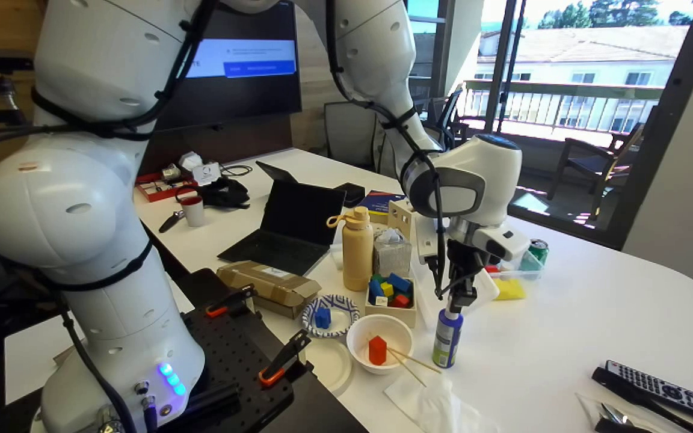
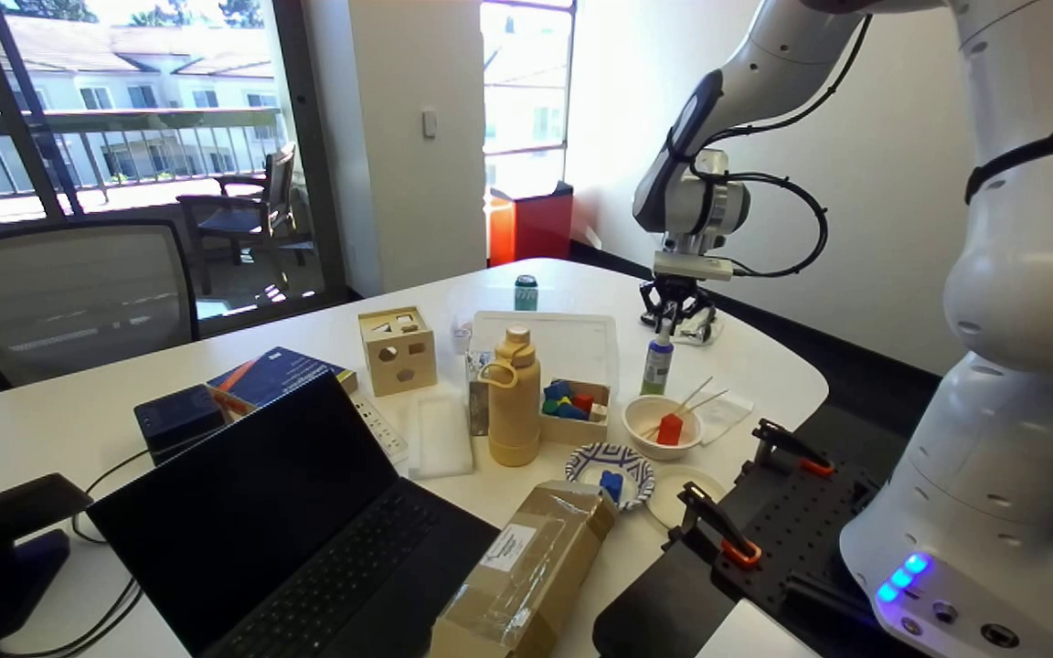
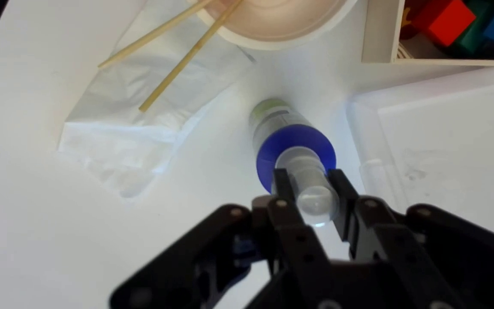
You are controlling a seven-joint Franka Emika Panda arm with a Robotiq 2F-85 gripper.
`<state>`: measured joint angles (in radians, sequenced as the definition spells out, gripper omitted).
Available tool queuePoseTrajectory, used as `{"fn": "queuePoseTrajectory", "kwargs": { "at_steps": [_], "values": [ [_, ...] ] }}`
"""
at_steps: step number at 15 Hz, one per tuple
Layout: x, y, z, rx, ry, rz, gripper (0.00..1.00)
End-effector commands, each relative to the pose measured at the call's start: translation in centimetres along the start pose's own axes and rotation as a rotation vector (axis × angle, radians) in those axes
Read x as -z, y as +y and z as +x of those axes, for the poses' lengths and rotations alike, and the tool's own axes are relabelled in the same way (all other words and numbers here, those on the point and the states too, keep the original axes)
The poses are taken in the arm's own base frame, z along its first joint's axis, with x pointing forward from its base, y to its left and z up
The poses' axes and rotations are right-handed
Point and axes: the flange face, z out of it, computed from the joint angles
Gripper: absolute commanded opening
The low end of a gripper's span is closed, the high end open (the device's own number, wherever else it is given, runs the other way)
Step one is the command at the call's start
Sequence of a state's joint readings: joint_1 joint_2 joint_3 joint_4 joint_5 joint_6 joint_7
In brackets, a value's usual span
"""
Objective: Remove the clear cap from the blue bottle and put it on the table
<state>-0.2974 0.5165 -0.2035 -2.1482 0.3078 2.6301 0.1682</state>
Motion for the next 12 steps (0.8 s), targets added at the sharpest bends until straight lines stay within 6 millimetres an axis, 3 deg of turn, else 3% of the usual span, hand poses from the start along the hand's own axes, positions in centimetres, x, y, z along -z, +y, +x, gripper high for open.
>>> {"fn": "queuePoseTrajectory", "kwargs": {
  "at_steps": [1, 7, 12],
  "values": [
    [1.6, 0.8, 0.5, -0.052, 0.005, 0.032, 0.06],
    [4.2, 1.7, 0.7, -0.088, 0.005, 0.065, 0.06],
    [7.7, 1.2, 0.5, -0.096, 0.012, 0.113, 0.06]
  ]
}}
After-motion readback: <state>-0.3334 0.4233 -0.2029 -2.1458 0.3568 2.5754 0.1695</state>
